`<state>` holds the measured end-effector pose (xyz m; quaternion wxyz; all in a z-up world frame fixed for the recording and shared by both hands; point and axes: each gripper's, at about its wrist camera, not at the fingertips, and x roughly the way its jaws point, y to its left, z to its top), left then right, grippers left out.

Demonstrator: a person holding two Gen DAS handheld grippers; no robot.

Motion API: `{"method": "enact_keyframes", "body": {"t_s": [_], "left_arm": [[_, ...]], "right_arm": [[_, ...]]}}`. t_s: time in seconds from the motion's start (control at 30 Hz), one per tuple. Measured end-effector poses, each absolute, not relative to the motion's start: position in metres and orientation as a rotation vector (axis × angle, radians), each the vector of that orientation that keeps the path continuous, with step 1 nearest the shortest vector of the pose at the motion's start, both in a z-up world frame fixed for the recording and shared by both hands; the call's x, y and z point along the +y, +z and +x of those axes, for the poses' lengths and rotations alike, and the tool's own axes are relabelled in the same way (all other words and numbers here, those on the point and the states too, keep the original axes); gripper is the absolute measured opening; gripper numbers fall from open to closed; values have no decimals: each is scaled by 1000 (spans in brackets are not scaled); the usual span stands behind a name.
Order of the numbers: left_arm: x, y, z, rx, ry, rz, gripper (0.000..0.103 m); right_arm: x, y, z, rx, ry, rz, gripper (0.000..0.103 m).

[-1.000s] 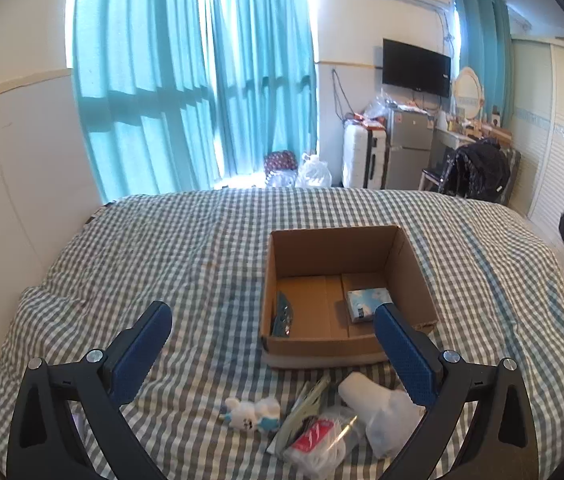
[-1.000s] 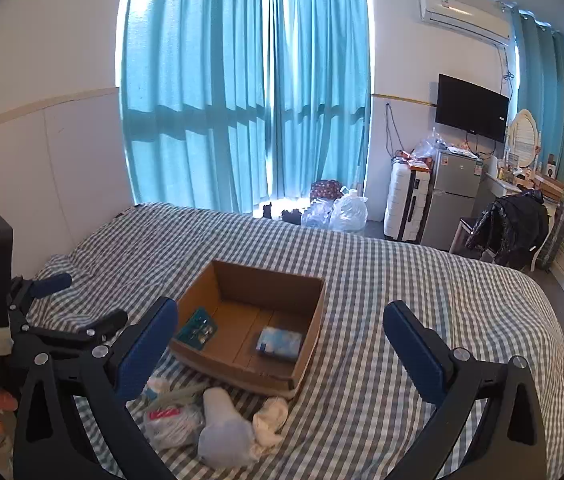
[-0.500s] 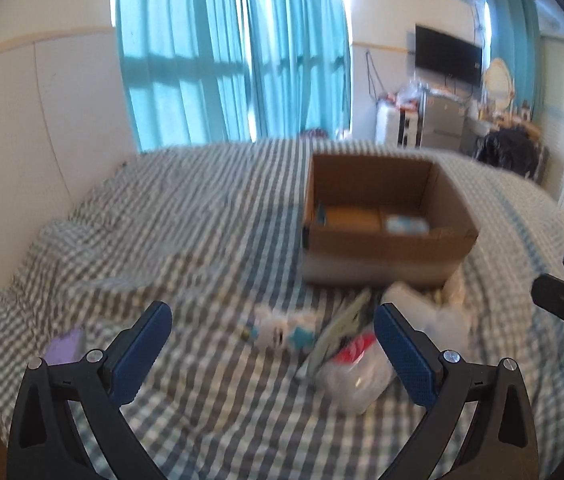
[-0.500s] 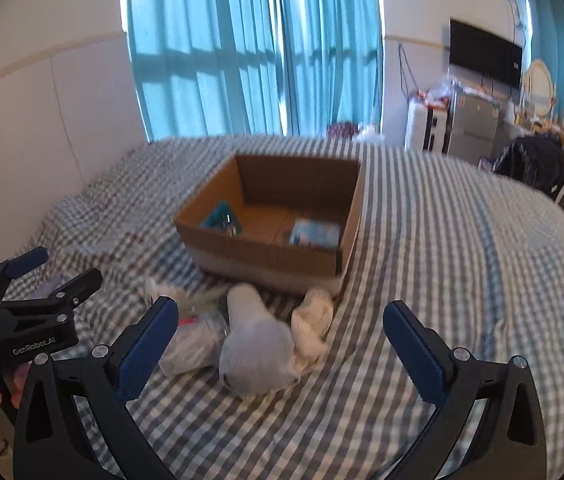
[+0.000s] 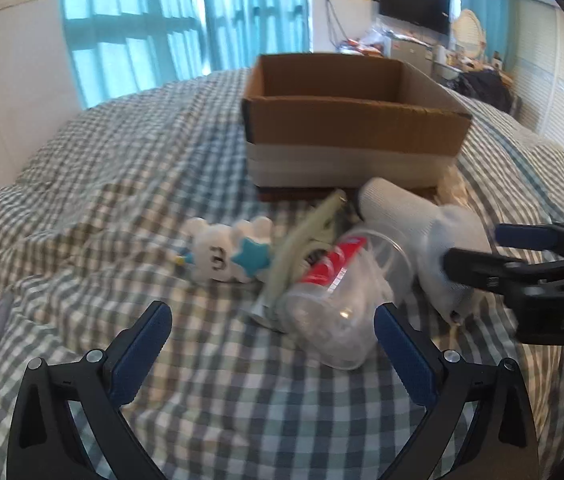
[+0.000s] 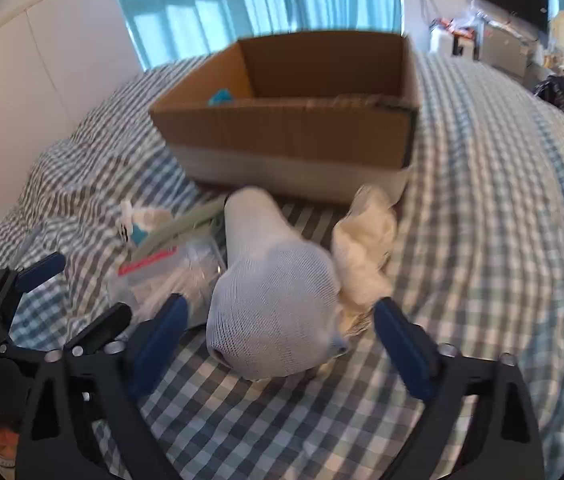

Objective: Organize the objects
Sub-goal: 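Grasp the white sock with right tool while left tool grasps the clear swab jar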

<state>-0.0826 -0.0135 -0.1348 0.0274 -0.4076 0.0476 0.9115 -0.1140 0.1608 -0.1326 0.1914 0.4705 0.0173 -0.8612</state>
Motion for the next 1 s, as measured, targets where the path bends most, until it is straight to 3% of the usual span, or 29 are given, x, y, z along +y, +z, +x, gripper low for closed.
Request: {"method": "enact_keyframes", "body": {"t_s": [0.07, 0.17, 0.5, 0.63, 0.77, 1.0], "left_arm": [[-6, -139, -83, 197, 2800, -1265, 103], [6, -144, -85, 266, 2786, -1268, 103], [42, -150, -111, 428, 2748, -1210, 103], [52, -161, -108, 483, 2718, -1252, 89], [55, -157, -91, 544, 2698, -1250, 68], [48, -146, -82, 350, 2634, -1241, 65]], "right_arm": [[159, -139, -114, 65, -2390, 1343, 66], [164, -135, -107, 52, -2393, 1302, 57], [211, -92, -93, -37, -2513, 1188, 55], [227, -96, -92, -63, -2526, 1223, 55], [228, -93, -90, -70, -2525, 1225, 56], [227, -94, -88, -56, -2522, 1233, 56]]}}
